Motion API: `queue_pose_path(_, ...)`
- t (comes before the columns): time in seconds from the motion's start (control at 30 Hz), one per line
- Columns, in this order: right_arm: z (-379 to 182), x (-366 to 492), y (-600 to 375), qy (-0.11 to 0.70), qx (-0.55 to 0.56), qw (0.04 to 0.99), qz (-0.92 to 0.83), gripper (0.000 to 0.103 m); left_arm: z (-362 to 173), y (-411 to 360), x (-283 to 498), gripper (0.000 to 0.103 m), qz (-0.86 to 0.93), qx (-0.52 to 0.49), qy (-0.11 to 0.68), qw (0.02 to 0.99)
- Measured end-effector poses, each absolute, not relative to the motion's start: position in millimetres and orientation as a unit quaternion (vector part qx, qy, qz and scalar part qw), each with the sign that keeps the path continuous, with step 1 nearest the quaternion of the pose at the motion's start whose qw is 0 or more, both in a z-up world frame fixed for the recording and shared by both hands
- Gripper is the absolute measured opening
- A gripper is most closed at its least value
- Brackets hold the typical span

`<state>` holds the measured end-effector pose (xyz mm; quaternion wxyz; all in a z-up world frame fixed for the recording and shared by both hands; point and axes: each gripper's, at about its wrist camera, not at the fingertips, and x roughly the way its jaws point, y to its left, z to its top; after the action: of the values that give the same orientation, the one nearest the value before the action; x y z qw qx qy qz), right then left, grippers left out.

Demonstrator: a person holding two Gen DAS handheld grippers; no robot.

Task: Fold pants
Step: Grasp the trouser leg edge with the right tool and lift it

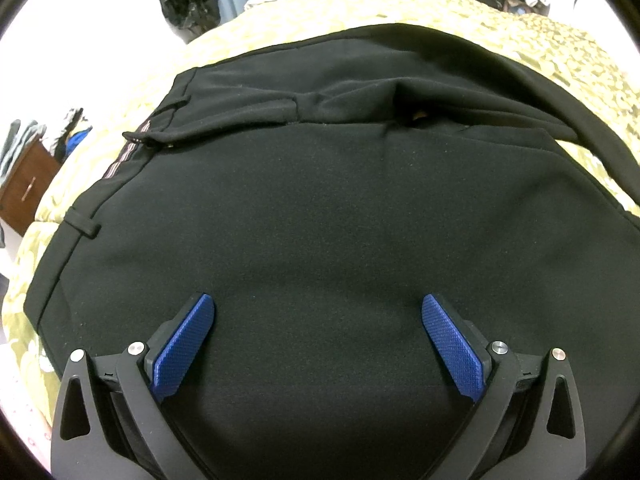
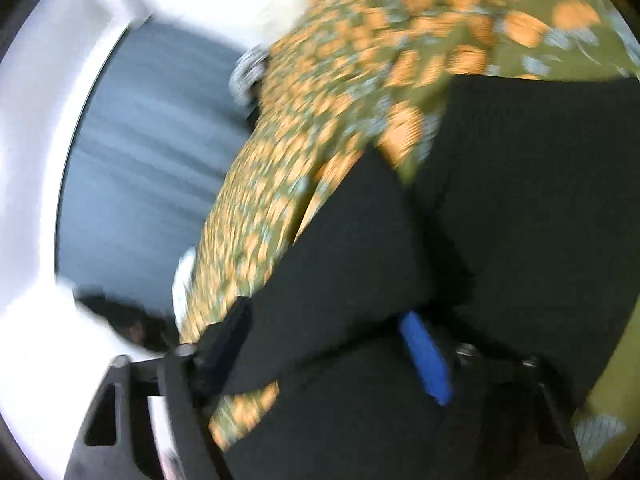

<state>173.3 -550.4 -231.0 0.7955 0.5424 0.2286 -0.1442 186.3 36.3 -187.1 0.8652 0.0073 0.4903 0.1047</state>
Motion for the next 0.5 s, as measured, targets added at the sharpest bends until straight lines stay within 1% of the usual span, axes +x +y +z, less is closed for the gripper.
queue_pose_path(0.03,-234.6,175.7,-554.8,0.231,0.553,0.786,-0.15,0.046,-187.1,36.2,186.1,0.102,0.106,0.007,0.49,0.865)
queue_pose_path(0.07,-238.8,179.1,-558.2,0.24,0.56,0.777,-0.158,0.027,-187.1,36.2,186.0,0.102,0.106,0.007,0.489,0.866)
queue_pose_path(0.1,-241.8,182.1,-560.5,0.252,0.561,0.772,-0.162,0.015,-187.1,36.1,185.7,0.103,0.107,0.007,0.488,0.866)
queue_pose_path(0.13,-243.8,184.4,-561.0,0.261,0.559,0.769,-0.166,0.008,-187.0,36.2,185.6,0.102,0.108,0.006,0.488,0.866)
queue_pose_path(0.2,-236.7,187.0,-560.0,0.263,0.549,0.775,-0.167,0.008,-185.4,36.6,187.9,0.102,0.11,0.004,0.498,0.86)
queue_pose_path(0.23,-229.3,188.3,-557.7,0.263,0.541,0.782,-0.162,0.008,-181.5,38.3,191.4,0.103,0.108,-0.002,0.516,0.85)
queue_pose_path(0.33,-195.1,194.4,-546.8,0.256,0.507,0.814,-0.123,0.007,-166.6,41.0,199.5,0.102,0.081,-0.022,0.55,0.831)
queue_pose_path(0.4,-164.3,199.1,-536.5,0.251,0.469,0.843,-0.082,0.007,-150.1,39.2,203.8,0.102,0.051,-0.03,0.545,0.836)
queue_pose_path(0.5,-119.8,208.5,-518.1,0.242,0.414,0.877,-0.032,0.007,-113.5,34.8,222.0,0.102,0.02,-0.036,0.516,0.856)
